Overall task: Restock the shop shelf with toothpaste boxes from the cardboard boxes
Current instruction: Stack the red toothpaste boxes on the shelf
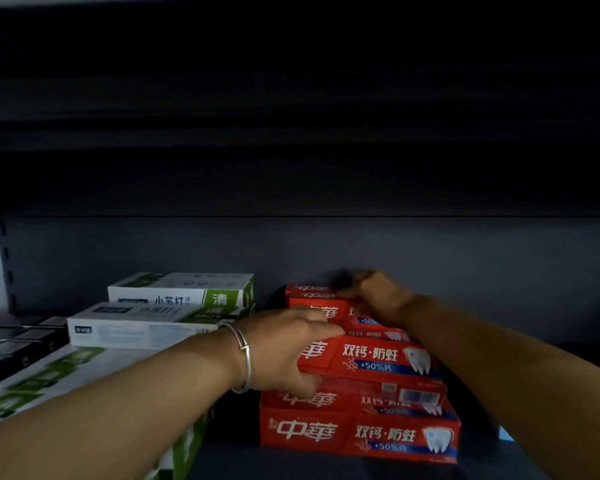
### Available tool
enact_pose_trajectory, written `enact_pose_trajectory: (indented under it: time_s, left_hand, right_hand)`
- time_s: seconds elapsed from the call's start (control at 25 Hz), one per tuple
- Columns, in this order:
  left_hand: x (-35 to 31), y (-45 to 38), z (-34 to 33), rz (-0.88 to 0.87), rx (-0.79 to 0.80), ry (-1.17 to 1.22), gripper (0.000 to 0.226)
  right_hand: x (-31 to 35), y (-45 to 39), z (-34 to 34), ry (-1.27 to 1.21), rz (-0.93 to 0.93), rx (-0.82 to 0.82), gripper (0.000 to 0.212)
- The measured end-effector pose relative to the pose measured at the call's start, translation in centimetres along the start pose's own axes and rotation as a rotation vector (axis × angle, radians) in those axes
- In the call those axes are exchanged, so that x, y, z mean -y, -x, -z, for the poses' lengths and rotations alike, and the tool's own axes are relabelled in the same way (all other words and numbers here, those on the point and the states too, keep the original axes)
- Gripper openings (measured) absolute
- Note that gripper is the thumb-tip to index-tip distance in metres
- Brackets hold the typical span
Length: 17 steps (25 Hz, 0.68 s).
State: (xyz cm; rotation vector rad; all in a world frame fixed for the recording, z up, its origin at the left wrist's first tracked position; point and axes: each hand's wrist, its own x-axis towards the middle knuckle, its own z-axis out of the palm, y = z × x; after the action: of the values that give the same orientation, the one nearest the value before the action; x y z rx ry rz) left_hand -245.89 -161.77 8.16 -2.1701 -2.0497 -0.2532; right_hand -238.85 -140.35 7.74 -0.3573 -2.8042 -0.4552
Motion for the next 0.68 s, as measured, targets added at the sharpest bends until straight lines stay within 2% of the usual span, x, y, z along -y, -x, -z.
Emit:
enact_pose_trajectory:
  time_s: [0.04, 0.24, 0.48, 0.68]
  left_hand:
    - [0.1, 0.0, 0.0, 0.001, 0.003, 0.01, 0.058]
    - [0.9, 0.0, -0.1, 0.007, 0.009, 0.019, 0.059]
    - [0.9, 0.0, 0.1, -0.001, 0.009, 0.017, 0.058]
    - [0.8, 0.1, 0.1, 0.008, 0.011, 0.032, 0.058]
  right_hand:
    - [-0.1, -0.2, -0.1, -0.001, 0.022, -0.007, 0.03]
    - [0.7, -1.2, 0.6, -0.078, -0.103, 0.131, 0.037]
    - [1.1, -1.7, 0.6, -0.122, -0.083, 0.073, 0.037]
    - [1.2, -1.6, 0.7, -0.186, -0.088, 0.101, 0.036]
